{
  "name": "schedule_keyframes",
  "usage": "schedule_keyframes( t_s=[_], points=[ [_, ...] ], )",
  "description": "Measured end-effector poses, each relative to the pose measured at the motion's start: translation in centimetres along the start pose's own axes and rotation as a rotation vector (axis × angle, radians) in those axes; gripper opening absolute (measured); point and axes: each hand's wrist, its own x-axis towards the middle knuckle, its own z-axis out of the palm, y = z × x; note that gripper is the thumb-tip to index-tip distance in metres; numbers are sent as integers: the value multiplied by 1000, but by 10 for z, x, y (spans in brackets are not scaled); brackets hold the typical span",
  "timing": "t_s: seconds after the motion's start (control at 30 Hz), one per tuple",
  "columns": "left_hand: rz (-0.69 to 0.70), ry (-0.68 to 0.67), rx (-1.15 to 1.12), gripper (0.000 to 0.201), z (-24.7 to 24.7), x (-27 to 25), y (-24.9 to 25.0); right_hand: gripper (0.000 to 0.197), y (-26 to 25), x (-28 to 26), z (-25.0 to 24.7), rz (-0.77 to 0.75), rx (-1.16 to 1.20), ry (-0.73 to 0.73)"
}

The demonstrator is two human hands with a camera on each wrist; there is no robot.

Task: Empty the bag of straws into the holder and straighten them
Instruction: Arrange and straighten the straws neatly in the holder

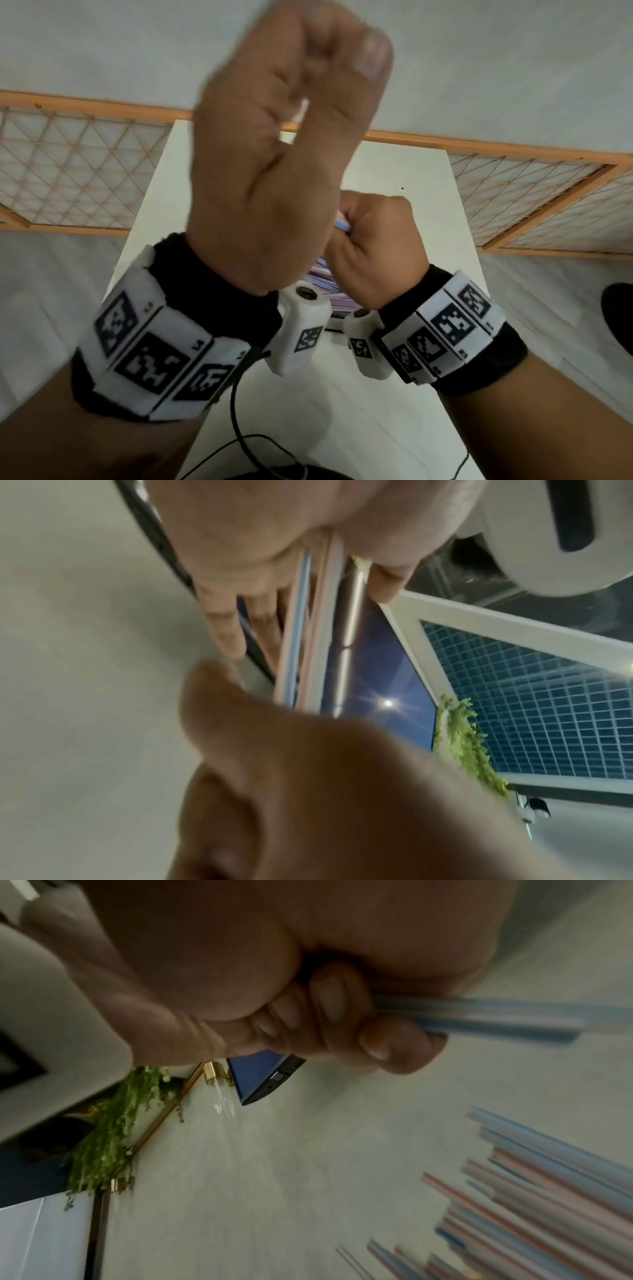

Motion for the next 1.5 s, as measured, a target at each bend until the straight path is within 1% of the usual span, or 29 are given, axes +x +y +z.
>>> schedule_keyframes(
  t_s=[0.03,0.07,0.1,0.13,0.17,0.23,0.27,0.33,0.37,0.4,0.47,0.5,0.53,0.6,0.63,0.73,0.8,0.87,0.9,0.97,1.0,1.07,1.13,1.2,1.23,1.3,1.37,1.47,1.5],
  points=[
    [-12,-57,-23,40,3,-2,-2,40,2,-6,1,23,-22,-37],
    [-25,-78,-31,51,7,-6,-5,41,5,-11,2,47,-19,-65],
    [-56,-81,-32,57,10,-9,-10,42,10,-16,4,85,-28,-97],
    [-81,-31,-52,59,12,-14,-19,43,16,-23,6,122,-50,-137],
    [-121,56,-75,58,11,-16,-32,44,23,-30,7,155,-92,-181],
    [-240,278,-66,56,3,-20,-65,39,41,-47,11,173,-158,-266],
    [-314,360,-33,52,-1,-23,-82,34,51,-55,14,186,-173,-310],
    [-432,444,39,38,-5,-33,-109,31,69,-68,23,239,-197,-399],
    [-490,458,55,32,-4,-41,-123,34,75,-72,27,265,-212,-431],
    [-585,460,52,29,-1,-49,-134,37,82,-75,31,263,-232,-441],
    [-834,414,-21,37,8,-65,-150,44,91,-78,36,252,-279,-452],
    [-921,371,-55,44,13,-72,-157,43,93,-79,37,246,-298,-465],
    [-973,324,-66,49,17,-77,-160,40,94,-80,38,230,-309,-471],
    [-974,235,-2,50,24,-83,-159,37,93,-81,38,215,-338,-474],
    [-943,191,81,49,26,-85,-158,41,92,-81,39,227,-358,-487],
    [-760,108,339,43,30,-89,-157,60,90,-81,46,279,-412,-556],
    [-661,83,401,43,30,-91,-162,63,88,-82,49,303,-420,-576],
    [-622,62,395,50,29,-91,-162,67,86,-82,49,323,-430,-579],
    [-623,75,382,52,28,-90,-162,69,85,-82,49,329,-431,-573],
    [-655,157,308,55,25,-87,-161,70,83,-82,48,323,-403,-539],
    [-664,200,259,57,24,-84,-161,67,81,-82,48,308,-380,-508],
    [-635,231,198,59,24,-79,-162,60,80,-80,46,283,-359,-454],
    [-544,142,242,56,29,-77,-159,59,79,-78,45,295,-386,-462],
    [-454,37,281,46,36,-81,-156,66,80,-77,45,315,-445,-510],
    [-452,30,261,42,39,-84,-156,69,80,-77,45,318,-467,-521],
    [-522,121,150,39,42,-88,-157,69,81,-79,44,313,-476,-498],
    [-577,200,88,39,40,-92,-159,68,80,-82,40,299,-469,-447],
    [-648,242,13,34,38,-93,-159,71,81,-86,34,260,-459,-402],
    [-695,258,-40,38,39,-92,-158,72,81,-87,32,250,-471,-416]
  ],
)
